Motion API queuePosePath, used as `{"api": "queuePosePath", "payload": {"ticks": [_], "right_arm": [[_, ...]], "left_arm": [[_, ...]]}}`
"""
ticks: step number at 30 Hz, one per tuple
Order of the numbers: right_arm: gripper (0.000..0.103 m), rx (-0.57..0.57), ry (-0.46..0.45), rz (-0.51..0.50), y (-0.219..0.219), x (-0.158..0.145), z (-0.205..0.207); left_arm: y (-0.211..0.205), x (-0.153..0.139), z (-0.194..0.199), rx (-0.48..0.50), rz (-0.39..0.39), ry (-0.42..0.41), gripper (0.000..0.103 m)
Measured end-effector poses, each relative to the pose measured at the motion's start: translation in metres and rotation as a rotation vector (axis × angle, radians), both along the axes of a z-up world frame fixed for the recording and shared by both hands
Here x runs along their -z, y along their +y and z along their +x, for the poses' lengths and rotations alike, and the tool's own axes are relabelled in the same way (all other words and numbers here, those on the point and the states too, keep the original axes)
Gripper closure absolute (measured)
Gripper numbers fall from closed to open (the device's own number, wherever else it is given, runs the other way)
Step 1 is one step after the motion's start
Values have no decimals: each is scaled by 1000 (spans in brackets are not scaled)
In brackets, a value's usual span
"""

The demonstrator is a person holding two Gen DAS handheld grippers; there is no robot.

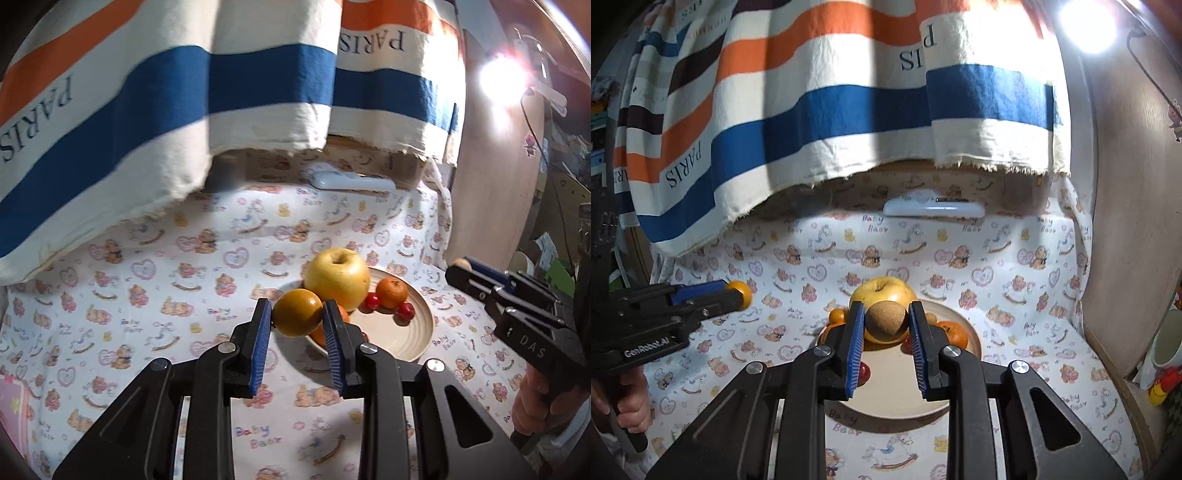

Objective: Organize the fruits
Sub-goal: 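Carry the small orange and brown fruit over the plate with both tools, then lower the small orange onto the plate and open the left tool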

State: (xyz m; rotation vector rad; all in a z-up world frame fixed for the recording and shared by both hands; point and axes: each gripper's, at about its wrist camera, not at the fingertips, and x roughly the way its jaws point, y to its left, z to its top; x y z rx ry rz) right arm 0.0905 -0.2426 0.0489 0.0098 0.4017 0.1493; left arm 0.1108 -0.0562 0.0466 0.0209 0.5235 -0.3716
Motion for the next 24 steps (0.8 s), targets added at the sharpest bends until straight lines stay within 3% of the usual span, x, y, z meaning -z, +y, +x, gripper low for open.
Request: {"api": "queuePosePath", "payload": {"ticks": [3,11,16,24], "right_arm": [[78,12,-21,-1,-8,1,-2],[78,64,47,22,-29,25,9],[78,53,67,7,-30,32,11],[78,27,119,10,-28,44,16]], "left_arm": [[-15,12,13,58,-4,75,75],[-56,42,35,145,24,217,75],[-72,55,37,163,66,241,75],[-74,67,47,154,68,277,75]]}}
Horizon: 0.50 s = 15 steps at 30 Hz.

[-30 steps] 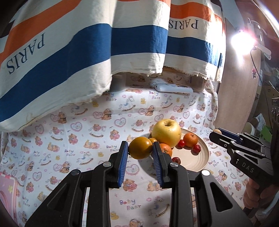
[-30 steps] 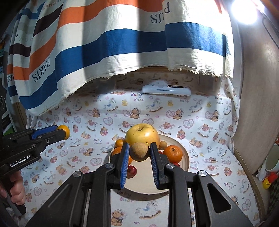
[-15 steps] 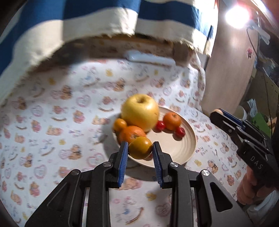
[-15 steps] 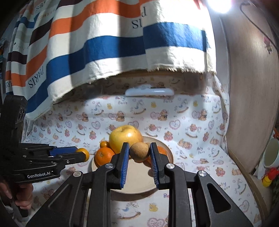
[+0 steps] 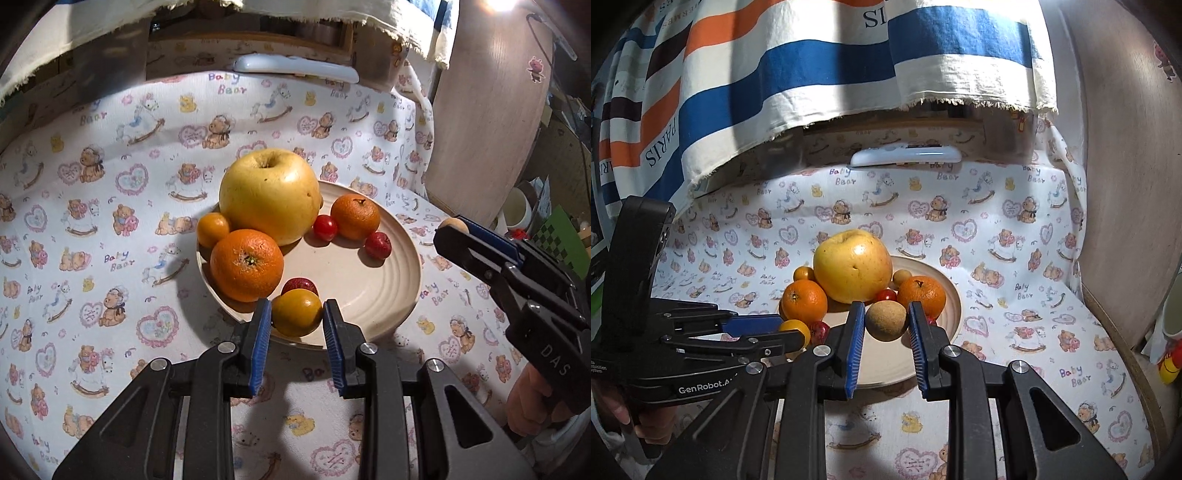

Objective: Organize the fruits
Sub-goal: 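Lower the small orange onto the plate and open the left tool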

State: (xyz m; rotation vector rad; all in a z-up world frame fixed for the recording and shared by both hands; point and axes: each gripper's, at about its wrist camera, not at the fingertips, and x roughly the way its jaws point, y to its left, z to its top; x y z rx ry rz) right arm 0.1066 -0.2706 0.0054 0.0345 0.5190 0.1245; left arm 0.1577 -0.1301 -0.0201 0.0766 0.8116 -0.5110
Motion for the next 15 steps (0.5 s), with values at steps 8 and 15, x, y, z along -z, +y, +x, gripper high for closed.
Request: {"api": "queuePosePath", "payload": {"ticks": [8,15], "right_arm": [[78,-6,27,10,0,6,2],[78,-18,52,6,2,11,5]], "left_arm": [[-1,1,0,4,2,0,75],[-2,1,-1,2,-9,-3,75]]}}
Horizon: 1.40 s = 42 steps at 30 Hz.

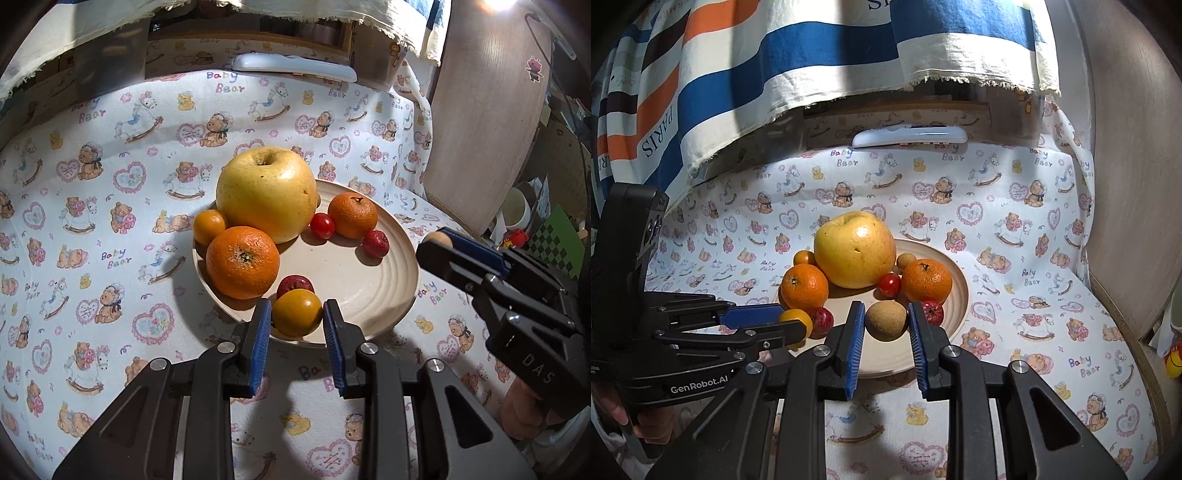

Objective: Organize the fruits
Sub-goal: 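Lower the small orange onto the plate and open the left tool, then lower the brown fruit onto the plate and open the right tool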

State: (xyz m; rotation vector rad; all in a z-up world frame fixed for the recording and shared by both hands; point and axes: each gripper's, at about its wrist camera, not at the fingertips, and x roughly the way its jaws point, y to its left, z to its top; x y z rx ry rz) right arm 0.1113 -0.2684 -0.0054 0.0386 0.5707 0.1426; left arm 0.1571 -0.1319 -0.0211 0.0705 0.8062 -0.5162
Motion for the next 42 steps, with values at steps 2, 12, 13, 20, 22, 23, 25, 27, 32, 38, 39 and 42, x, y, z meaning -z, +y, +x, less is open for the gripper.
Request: {"api": "queuePosePath", "payload": {"ticks": [2,12,13,20,22,23,25,27,32,38,39,42], "right_arm": [[78,-4,3,1,1,1,-1],[78,-34,109,12,4,12,10],[78,-40,118,14,4,14,10],[78,-78,161,10,9,20,15],[78,-80,171,11,9,21,16],[78,-84,177,10,9,22,17],[78,-83,184,5,10,23,18],[78,-82,183,5,10,23,17],[78,-90,194,-4,12,24,18],[75,-91,193,-8,13,24,18],[67,-92,190,-8,12,24,18],[48,-76,162,-18,12,20,14]], "left_arm": [[0,0,-1,-2,-3,-4,75],[3,-5,-6,-25,-3,-43,62],[3,-5,-6,-30,-3,-47,59],[7,-7,-7,-60,-8,-72,44],[7,-8,-7,-62,-7,-77,42],[8,-9,-7,-65,-7,-79,42],[8,-9,-8,-67,-8,-81,40],[9,-9,-8,-69,-7,-81,40],[9,-8,-7,-71,2,-79,40],[7,-10,-8,-69,11,-97,40],[7,-10,-9,-69,13,-100,40],[9,-16,-12,-82,22,-128,39]]}}
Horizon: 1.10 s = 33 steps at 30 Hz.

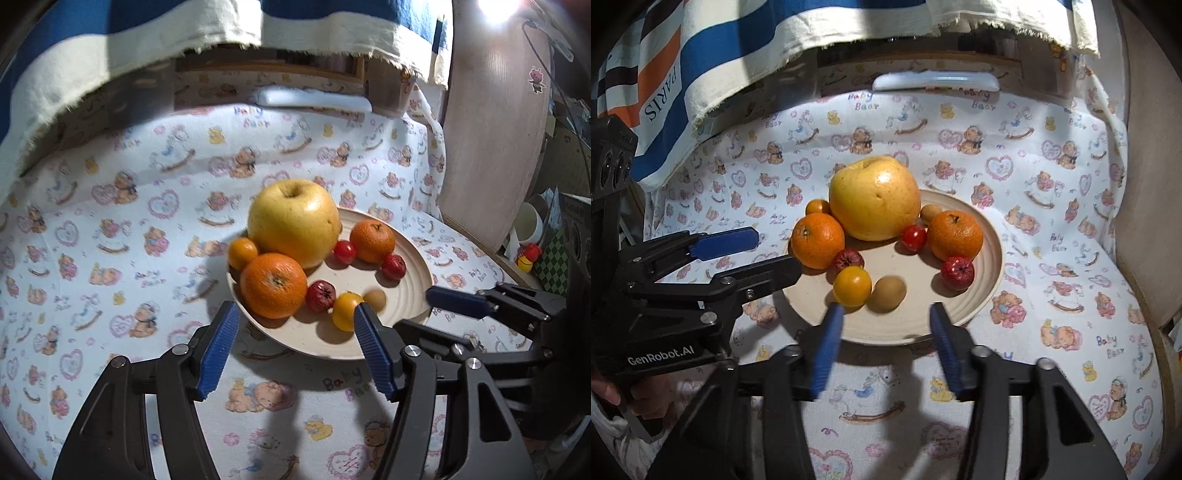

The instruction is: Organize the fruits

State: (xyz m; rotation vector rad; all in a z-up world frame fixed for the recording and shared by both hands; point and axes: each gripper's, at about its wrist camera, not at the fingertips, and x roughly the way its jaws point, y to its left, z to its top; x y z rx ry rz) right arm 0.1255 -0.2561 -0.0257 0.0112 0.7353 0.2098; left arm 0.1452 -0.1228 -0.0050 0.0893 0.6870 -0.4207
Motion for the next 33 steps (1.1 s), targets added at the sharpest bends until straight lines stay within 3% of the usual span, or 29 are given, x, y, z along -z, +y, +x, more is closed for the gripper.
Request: {"api": "queuePosePath", "payload": {"ticks": [9,14,16,23,25,33], "right_arm": [[46,48,-188,14,-6,-26,-21],[35,75,-302,30,-9,-40,-35],[22,85,-331,33,-11,-42,-38],[12,116,-362,17,-11,-41,-38],[0,125,-369,11,-11,-39,-38],[0,145,-386,-10,-10,-38,-38]], "left_arm": [[28,-35,-26,-85,-41,-160,37],[45,-48,-45,-125,-69,-276,21],[53,-51,-50,-138,-91,-312,12],[66,-53,-64,-180,-99,-418,1],[67,-49,-65,-188,-84,-440,1],[73,-35,-63,-215,-96,-449,1]]}}
